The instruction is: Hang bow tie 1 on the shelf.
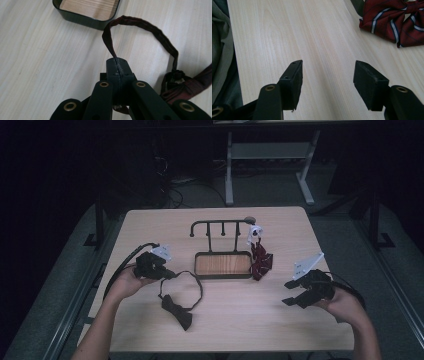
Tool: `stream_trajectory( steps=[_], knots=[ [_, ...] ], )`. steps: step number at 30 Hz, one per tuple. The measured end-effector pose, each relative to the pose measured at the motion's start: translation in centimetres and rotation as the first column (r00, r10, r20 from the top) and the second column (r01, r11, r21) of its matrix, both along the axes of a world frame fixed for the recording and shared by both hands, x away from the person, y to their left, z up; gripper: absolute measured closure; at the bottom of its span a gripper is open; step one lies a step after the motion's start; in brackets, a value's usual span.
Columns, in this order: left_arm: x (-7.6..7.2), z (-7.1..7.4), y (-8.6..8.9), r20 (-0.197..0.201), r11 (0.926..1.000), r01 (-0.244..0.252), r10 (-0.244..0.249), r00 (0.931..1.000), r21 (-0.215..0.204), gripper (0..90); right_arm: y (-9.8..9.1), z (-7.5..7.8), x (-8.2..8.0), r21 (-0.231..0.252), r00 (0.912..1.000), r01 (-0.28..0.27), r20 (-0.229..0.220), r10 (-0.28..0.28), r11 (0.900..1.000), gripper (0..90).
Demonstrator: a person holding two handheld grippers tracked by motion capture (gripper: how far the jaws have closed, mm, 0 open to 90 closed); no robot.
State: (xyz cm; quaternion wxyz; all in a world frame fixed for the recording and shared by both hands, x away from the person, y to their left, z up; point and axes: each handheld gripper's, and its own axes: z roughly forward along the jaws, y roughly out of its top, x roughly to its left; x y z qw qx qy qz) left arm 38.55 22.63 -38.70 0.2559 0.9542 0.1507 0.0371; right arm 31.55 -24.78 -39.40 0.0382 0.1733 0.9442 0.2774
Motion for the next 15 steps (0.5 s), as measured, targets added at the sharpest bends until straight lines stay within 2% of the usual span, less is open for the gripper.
stream_trajectory(
  steps=[12, 15],
  knots=[
    [-0.6, 2.4, -0.1, 0.010, 0.9992, 0.041, -0.041, 0.9991, 0.006, 89.6, 0.1, -0.1, 0.0, -0.002, 1.0000, -0.007, -0.001, 0.007, 1.0000, 40.0],
    [-0.7, 2.9, -0.1, -0.004, 0.9990, 0.044, -0.044, 0.9990, 0.004, 89.8, 0.2, -0.1, 0.1, -0.003, 1.0000, -0.008, -0.001, 0.008, 1.0000, 39.9]
  ],
)
